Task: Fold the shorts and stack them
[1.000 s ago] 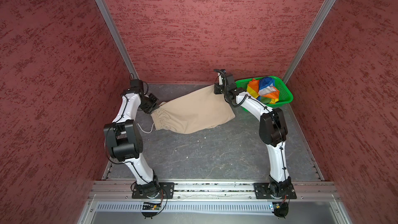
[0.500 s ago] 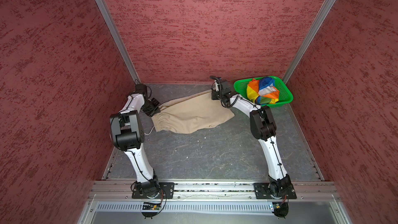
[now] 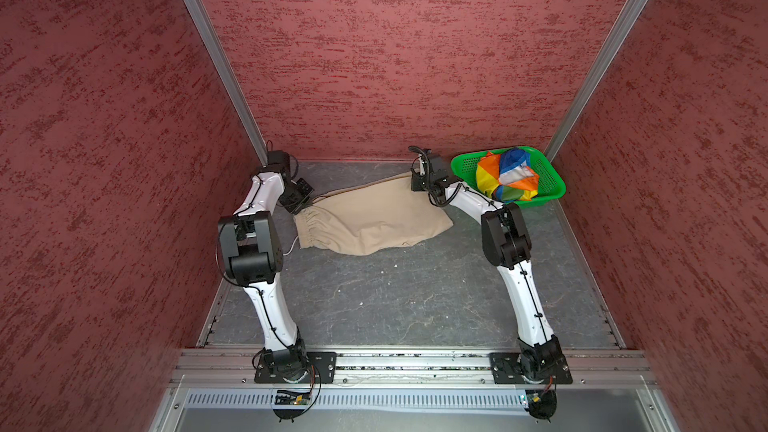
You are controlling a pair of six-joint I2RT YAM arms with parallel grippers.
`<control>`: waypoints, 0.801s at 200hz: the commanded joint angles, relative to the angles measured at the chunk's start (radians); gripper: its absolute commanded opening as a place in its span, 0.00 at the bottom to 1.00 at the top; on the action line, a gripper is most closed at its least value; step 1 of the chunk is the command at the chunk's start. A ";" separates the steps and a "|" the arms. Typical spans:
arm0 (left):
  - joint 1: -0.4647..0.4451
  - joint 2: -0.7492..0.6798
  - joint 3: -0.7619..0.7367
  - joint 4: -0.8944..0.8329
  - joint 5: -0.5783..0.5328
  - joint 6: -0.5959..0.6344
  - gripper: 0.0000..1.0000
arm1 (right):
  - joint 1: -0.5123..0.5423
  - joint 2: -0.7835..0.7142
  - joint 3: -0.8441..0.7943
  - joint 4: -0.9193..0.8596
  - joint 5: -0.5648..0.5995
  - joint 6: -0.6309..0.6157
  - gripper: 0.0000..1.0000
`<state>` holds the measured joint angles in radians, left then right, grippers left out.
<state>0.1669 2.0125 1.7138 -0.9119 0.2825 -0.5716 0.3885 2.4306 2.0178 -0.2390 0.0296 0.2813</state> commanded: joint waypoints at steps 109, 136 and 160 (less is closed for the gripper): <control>-0.012 0.153 0.188 -0.014 -0.070 -0.044 0.01 | -0.077 0.045 0.225 -0.011 0.178 -0.050 0.00; -0.011 0.185 0.209 0.029 -0.053 -0.065 0.49 | -0.077 0.134 0.315 0.002 0.176 -0.059 0.07; -0.009 0.207 0.254 0.031 -0.046 -0.077 0.70 | -0.079 0.223 0.435 -0.029 0.158 -0.047 0.57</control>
<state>0.1482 2.1967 1.9171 -0.9009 0.2623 -0.6304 0.3393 2.5877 2.3432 -0.2474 0.1516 0.2333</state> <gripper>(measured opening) 0.658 0.326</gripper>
